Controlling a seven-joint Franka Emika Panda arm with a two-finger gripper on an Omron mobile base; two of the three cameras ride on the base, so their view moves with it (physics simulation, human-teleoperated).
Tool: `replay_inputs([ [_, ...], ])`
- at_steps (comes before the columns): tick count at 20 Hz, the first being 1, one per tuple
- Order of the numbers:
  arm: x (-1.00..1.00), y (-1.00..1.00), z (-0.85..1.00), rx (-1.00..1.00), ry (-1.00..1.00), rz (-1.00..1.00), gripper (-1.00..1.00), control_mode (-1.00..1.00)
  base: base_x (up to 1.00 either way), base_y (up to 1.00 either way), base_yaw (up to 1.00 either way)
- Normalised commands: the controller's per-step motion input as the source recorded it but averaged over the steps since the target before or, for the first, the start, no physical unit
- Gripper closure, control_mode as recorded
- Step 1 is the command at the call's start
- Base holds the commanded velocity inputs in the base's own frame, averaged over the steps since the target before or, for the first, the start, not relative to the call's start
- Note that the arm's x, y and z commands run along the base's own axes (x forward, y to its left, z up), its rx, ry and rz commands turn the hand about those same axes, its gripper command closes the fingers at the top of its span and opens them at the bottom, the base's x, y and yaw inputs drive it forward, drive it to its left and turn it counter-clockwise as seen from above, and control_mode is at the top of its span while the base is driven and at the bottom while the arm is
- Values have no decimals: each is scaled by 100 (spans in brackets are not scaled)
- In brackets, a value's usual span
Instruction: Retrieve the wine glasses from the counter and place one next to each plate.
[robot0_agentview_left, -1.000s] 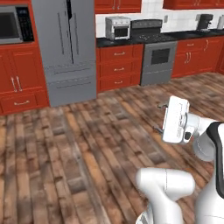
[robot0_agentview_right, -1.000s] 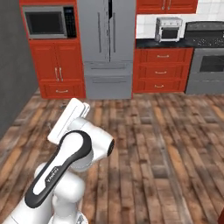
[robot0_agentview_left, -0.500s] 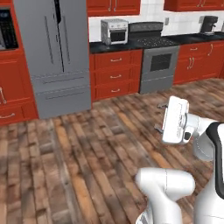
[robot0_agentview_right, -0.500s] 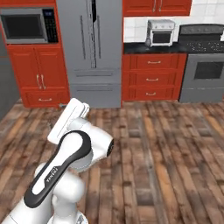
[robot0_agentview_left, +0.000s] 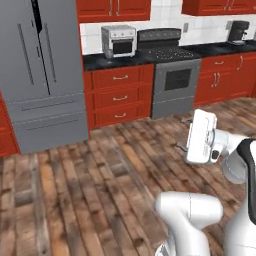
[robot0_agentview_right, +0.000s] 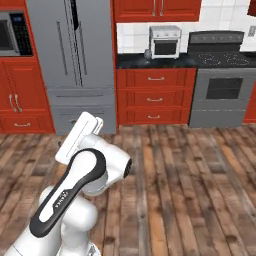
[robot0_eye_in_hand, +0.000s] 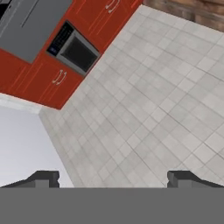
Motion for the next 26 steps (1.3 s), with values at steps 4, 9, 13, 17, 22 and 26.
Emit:
replay_inputs([
  [4, 0, 0, 0, 0, 0, 0, -100, 100, 100, 3, 0],
  [9, 0, 0, 0, 0, 0, 0, -100, 100, 100, 61, -2],
  [13, 0, 0, 0, 0, 0, 0, -100, 100, 100, 17, 0],
  [17, 0, 0, 0, 0, 0, 0, -100, 100, 100, 0, 0],
  [22, 0, 0, 0, 0, 0, 0, -100, 100, 100, -3, 0],
  [26, 0, 0, 0, 0, 0, 0, -100, 100, 100, 0, -1],
])
